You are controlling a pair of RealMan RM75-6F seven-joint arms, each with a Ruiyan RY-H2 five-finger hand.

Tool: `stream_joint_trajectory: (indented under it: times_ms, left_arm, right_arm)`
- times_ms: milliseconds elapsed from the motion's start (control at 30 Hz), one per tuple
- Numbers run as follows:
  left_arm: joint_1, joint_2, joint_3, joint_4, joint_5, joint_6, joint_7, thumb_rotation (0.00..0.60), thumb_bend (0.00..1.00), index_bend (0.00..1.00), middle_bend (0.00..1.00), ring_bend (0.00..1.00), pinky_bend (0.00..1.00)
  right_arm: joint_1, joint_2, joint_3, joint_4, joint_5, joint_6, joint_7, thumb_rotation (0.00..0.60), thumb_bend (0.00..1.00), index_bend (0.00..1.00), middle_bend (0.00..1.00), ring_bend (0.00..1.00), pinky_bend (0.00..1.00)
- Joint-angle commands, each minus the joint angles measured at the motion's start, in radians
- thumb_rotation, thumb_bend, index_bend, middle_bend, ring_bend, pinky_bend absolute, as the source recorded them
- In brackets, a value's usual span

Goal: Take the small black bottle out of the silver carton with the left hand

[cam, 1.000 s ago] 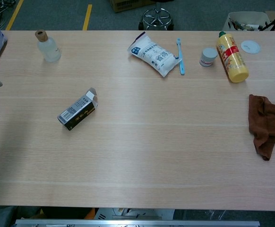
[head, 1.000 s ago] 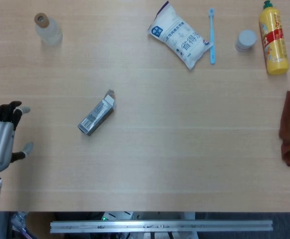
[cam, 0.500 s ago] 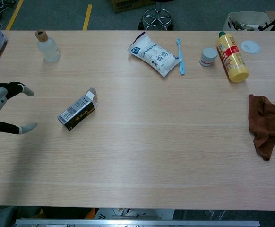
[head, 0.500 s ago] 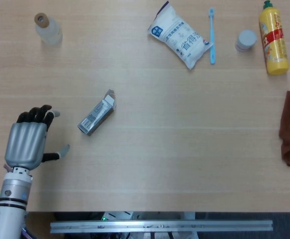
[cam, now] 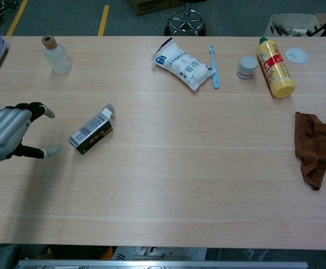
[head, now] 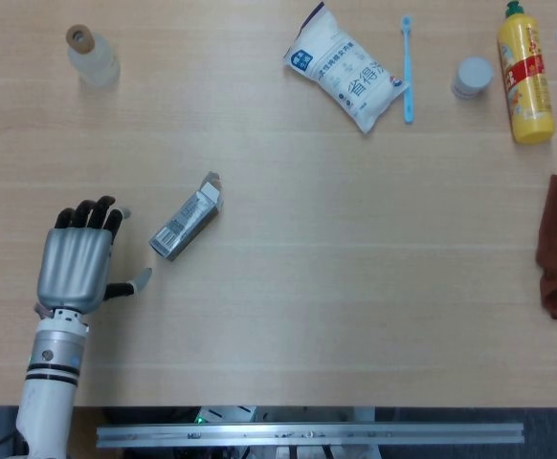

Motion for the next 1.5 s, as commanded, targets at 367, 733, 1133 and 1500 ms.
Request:
stream_joint_trajectory:
  times_ms: [367, 733, 1133, 1500]
  left_arm:
    - [-0.051, -0.077, -0.007, 0.048, -0.024, -0.043, 0.023, 0.361, 0.17, 0.24, 0.18, 0.18, 0.24]
    - [-0.082, -0.132, -0.023, 0.139, -0.044, -0.068, -0.005, 0.388, 0.17, 0.24, 0.18, 0.19, 0.25]
    - [-0.107, -0.166, -0.031, 0.192, -0.051, -0.087, -0.035, 0.408, 0.17, 0.24, 0.18, 0.19, 0.25]
    - [-0.12, -0.183, -0.039, 0.243, -0.066, -0.096, -0.059, 0.493, 0.17, 0.24, 0.18, 0.19, 0.26]
  right_arm:
    - [-0.005, -0.004, -0.004, 0.005, 0.003, 0.003, 0.009, 0.6, 0.23, 0.33, 0.23, 0.17, 0.24]
    - [-0.013, -0.006, -0.008, 0.018, 0.009, 0.004, 0.026, 0.6, 0.23, 0.33, 0.23, 0.17, 0.24]
    - [-0.017, -0.01, -0.011, 0.028, 0.011, 0.003, 0.034, 0.6, 0.23, 0.33, 0.23, 0.17, 0.24]
    - [-0.024, -0.01, -0.012, 0.033, 0.013, 0.006, 0.041, 0.6, 0.23, 0.33, 0.23, 0.17, 0.24]
